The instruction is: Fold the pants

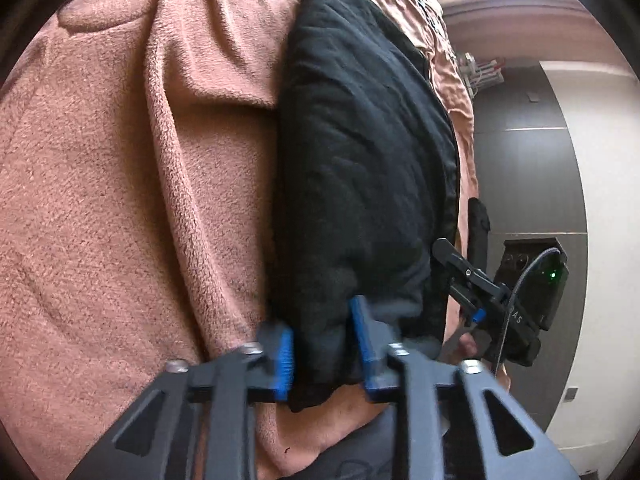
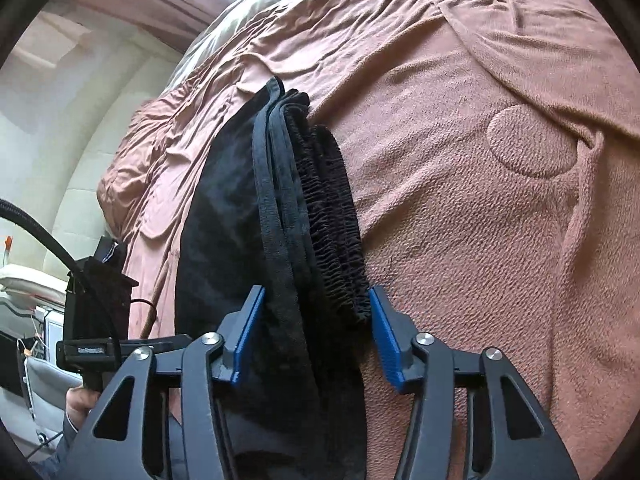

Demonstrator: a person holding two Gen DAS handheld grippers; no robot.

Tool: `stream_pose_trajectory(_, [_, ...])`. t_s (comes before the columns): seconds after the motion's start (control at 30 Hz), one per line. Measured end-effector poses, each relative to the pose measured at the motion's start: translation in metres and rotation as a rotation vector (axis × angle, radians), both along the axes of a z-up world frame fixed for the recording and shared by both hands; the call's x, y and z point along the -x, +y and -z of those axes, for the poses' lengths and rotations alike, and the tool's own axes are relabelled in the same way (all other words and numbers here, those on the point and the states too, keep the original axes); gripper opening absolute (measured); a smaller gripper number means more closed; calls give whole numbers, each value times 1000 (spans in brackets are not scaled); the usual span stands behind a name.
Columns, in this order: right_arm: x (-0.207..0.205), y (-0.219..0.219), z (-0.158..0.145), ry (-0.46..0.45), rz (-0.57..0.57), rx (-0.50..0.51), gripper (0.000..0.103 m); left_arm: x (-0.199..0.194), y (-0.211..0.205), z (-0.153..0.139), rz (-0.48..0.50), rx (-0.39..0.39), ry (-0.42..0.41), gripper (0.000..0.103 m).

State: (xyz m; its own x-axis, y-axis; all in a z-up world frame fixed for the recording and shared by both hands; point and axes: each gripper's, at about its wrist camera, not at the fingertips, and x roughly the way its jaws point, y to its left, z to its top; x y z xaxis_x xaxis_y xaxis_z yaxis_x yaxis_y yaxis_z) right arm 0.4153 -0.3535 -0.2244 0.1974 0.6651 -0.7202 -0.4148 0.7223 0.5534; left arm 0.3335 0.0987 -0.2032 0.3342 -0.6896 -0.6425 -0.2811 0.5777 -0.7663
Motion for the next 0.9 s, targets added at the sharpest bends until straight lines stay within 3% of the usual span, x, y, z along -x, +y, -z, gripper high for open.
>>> stream_pose_trajectory(0.1, [3,2,-5,-9,-9,0,39,2,0,-10,10,-1,-22,14])
stream_pose_trajectory(0.3, [8,6,-7,17,-20,-6,31,8,9,-25,26,-18,-35,13])
stream_pose_trajectory(0.9, [41,39,2,89,-102,-26,27,12,34,-34,59,-87,3,13])
